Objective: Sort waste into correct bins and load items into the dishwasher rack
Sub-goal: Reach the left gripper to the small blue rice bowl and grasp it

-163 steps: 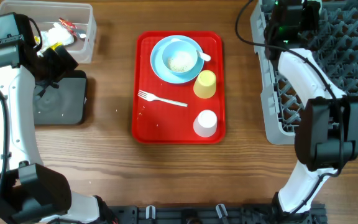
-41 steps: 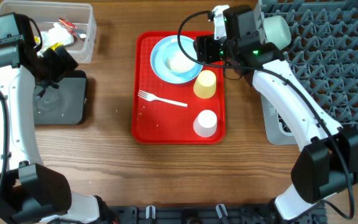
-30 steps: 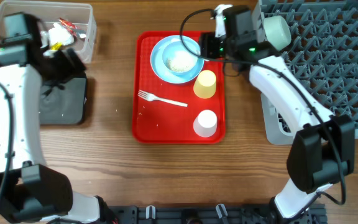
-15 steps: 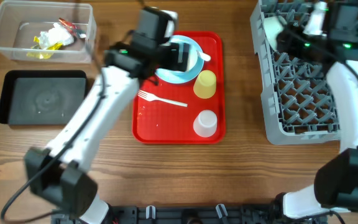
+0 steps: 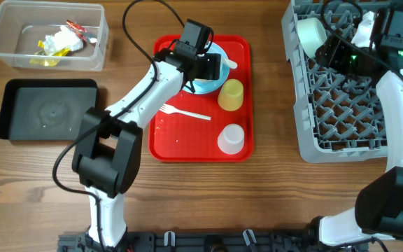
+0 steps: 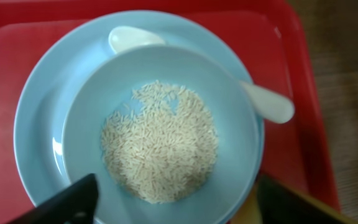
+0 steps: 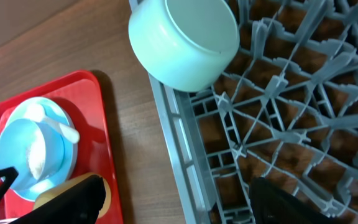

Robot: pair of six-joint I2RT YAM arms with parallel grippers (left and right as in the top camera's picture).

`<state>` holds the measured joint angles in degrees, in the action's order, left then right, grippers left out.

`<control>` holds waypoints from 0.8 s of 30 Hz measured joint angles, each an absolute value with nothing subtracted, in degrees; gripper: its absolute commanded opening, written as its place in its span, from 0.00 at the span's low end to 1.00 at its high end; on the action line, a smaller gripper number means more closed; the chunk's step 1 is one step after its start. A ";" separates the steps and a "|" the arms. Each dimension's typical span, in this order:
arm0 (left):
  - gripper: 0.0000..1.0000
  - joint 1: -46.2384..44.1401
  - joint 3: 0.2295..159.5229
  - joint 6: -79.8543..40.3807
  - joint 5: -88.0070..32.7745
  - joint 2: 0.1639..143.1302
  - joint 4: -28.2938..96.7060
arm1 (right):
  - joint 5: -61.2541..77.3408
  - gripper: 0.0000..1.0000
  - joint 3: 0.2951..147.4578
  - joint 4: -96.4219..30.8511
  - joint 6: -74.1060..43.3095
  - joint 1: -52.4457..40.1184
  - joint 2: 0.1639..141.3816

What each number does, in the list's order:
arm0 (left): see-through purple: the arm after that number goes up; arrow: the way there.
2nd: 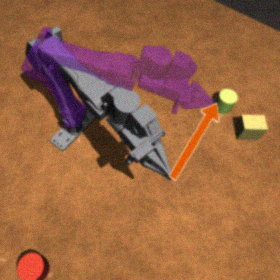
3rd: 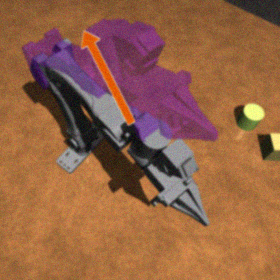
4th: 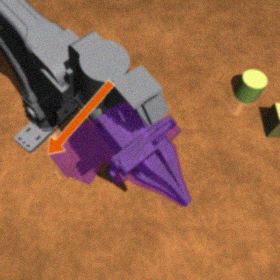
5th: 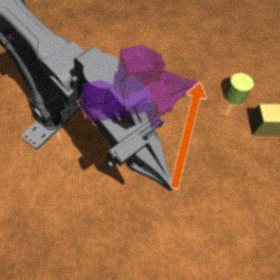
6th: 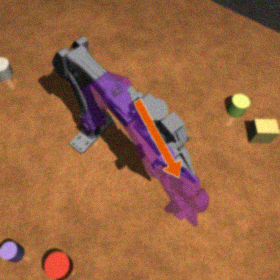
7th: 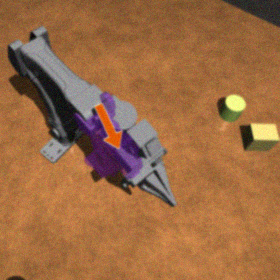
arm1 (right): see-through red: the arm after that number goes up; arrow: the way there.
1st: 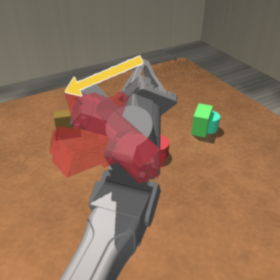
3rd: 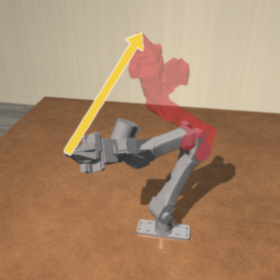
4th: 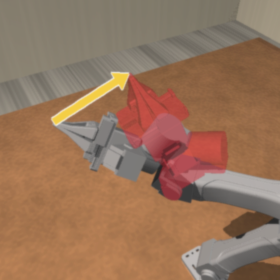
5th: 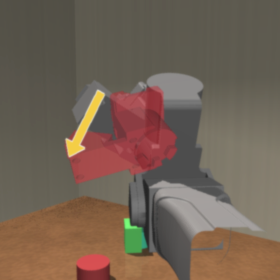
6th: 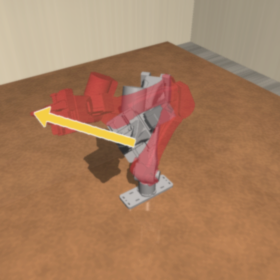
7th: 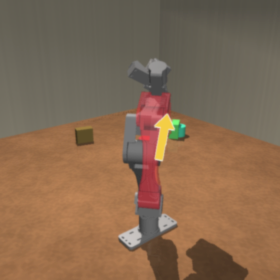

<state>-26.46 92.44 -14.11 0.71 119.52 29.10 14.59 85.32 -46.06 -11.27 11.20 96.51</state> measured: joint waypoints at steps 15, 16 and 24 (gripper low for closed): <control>0.50 -22.68 92.49 -18.85 2.09 121.51 28.21 | 14.59 0.79 85.32 -47.18 -11.25 11.20 96.51; 0.50 -22.76 92.49 -18.92 2.09 121.51 28.12 | 14.59 0.79 85.32 -47.18 -11.25 11.20 96.51; 0.52 -26.20 92.49 -17.82 2.13 121.51 25.10 | 14.57 0.79 85.32 -47.18 -10.20 11.20 96.51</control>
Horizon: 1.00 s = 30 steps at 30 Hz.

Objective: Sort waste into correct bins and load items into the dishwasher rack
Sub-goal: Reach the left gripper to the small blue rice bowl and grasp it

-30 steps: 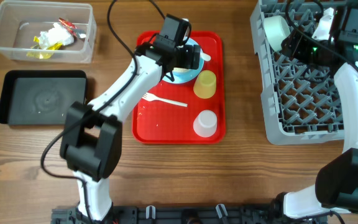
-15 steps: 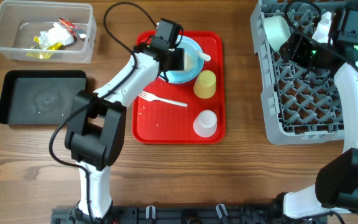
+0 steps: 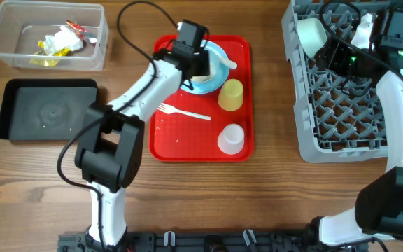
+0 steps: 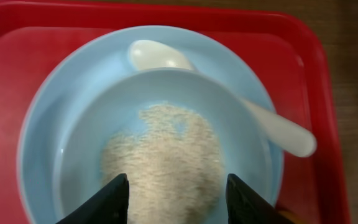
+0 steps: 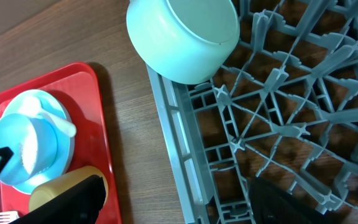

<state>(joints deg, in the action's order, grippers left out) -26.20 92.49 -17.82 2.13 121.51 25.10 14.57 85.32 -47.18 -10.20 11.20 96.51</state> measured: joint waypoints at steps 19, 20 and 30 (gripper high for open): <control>0.50 -29.63 92.53 -16.19 2.11 124.49 21.76 | 14.57 0.79 85.32 -47.59 -10.17 11.20 96.51; 0.48 -29.63 92.53 -16.19 2.09 125.03 21.80 | 14.59 0.79 85.32 -47.59 -10.17 11.20 96.51; 0.10 -29.63 92.53 -15.94 2.09 125.80 22.00 | 14.57 0.79 85.32 -47.59 -10.17 11.20 96.51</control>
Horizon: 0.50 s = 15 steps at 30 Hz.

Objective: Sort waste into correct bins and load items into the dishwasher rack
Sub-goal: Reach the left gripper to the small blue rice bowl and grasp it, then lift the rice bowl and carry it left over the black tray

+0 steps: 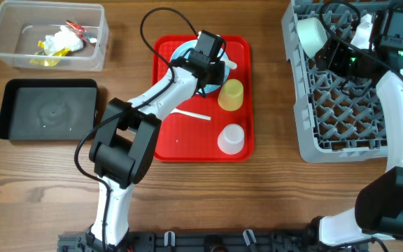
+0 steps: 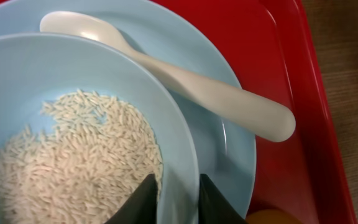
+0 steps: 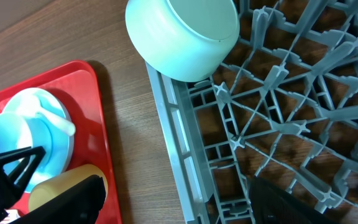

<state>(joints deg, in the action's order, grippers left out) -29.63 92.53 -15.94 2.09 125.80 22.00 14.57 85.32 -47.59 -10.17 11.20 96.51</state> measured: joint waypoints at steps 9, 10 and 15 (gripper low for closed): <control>0.04 -29.63 93.14 -15.51 3.25 125.80 22.00 | 14.52 0.80 85.32 -47.59 -10.15 11.20 96.51; 0.04 -29.63 93.14 -15.49 3.31 125.80 22.00 | 14.52 0.80 85.32 -47.62 -10.15 11.20 96.51; 0.04 -29.63 93.23 -15.49 3.38 125.80 22.59 | 14.52 0.80 85.32 -47.64 -10.15 11.20 96.51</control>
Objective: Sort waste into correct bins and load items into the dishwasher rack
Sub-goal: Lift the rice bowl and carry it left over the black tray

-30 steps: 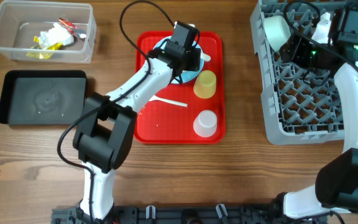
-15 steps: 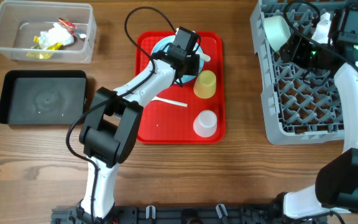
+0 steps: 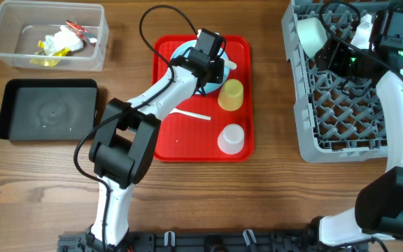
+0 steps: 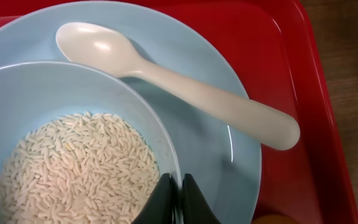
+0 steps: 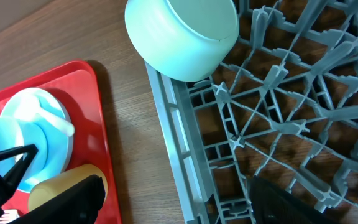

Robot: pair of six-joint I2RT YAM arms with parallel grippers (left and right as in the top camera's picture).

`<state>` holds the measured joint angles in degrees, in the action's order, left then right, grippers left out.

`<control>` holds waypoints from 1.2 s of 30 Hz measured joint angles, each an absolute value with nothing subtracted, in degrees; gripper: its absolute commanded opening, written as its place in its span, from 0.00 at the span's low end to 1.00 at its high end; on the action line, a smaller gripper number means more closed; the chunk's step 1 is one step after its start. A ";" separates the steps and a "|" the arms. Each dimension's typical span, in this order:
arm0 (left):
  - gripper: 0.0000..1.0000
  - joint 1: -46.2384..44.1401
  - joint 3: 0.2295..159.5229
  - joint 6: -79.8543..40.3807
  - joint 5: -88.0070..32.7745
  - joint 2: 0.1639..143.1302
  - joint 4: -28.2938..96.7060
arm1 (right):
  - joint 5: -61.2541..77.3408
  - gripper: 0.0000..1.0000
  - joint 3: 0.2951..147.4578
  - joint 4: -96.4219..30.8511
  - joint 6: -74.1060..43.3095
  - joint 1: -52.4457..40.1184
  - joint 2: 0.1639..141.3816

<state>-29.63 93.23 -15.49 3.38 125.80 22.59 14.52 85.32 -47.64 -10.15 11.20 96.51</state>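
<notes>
A light blue bowl (image 4: 73,155) of rice grains sits on a blue plate (image 4: 229,106) on the red tray (image 3: 180,147). A white spoon (image 4: 185,87) lies on the plate beside the bowl. My left gripper (image 4: 176,199) is shut on the bowl's right rim, one finger inside and one outside; from overhead the left gripper (image 3: 212,66) hides most of the bowl. My right gripper (image 5: 173,205) hangs open over the left edge of the grey dishwasher rack (image 3: 348,105), holding nothing. A pale green bowl (image 5: 182,40) lies in the rack's corner.
On the tray are also a yellow cup (image 3: 231,95), a white cup (image 3: 231,138) and a white fork (image 3: 186,112). A clear bin (image 3: 47,35) with scraps and a black bin (image 3: 47,108) stand at the left.
My left gripper's jaws straddled the bowl's right rim with a gap between them; now they are shut on that rim. The right arm has not moved.
My left gripper hung wide open above the rice bowl. Then its jaws stood closer together over the bowl. Then they straddled the right rim, and now they grip it. The right gripper stayed open over the rack throughout.
</notes>
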 measured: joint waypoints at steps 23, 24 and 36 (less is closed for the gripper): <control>0.04 -29.63 93.91 -14.00 6.63 120.09 35.79 | 14.48 0.80 85.32 -48.47 -10.15 11.20 96.51; 0.04 -29.63 93.91 -13.78 7.07 119.74 36.40 | 14.50 0.80 85.32 -48.47 -10.15 11.20 96.51; 0.04 -29.63 93.71 -10.83 13.72 113.93 45.47 | 14.31 0.80 85.32 -48.86 -10.15 11.20 96.51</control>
